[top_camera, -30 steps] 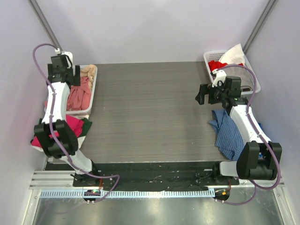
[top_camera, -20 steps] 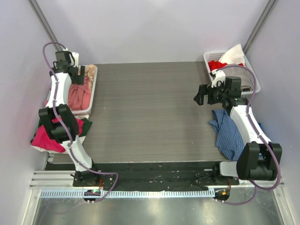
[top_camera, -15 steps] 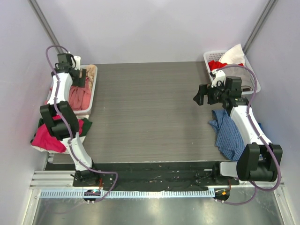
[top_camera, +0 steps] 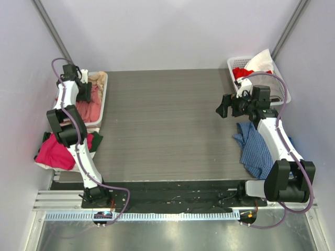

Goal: Fold and stack the t-shirts
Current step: Grab the tshirt from the pile, then move the tshirt to the center of the board

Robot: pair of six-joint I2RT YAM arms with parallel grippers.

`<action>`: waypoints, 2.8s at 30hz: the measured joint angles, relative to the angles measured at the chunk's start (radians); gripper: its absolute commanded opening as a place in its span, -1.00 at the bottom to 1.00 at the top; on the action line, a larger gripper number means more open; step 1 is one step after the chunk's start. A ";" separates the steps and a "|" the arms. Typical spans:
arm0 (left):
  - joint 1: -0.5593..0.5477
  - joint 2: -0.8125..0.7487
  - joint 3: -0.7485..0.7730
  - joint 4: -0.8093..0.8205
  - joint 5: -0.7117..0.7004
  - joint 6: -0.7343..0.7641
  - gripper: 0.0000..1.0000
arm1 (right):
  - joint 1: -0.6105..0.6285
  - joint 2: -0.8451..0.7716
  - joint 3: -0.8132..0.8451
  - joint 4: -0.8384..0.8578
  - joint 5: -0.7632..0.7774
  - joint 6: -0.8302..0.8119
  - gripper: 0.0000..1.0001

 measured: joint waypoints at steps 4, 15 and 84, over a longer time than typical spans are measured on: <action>0.005 0.026 0.029 -0.012 0.023 0.006 -0.69 | 0.000 0.000 0.000 -0.001 -0.002 0.000 0.99; 0.020 0.017 -0.034 0.027 0.102 0.001 -1.00 | 0.000 0.013 0.000 -0.007 -0.006 0.000 0.99; -1.013 -0.210 0.201 -0.052 0.139 -0.119 -1.00 | -0.016 0.120 0.000 -0.037 0.023 -0.025 0.99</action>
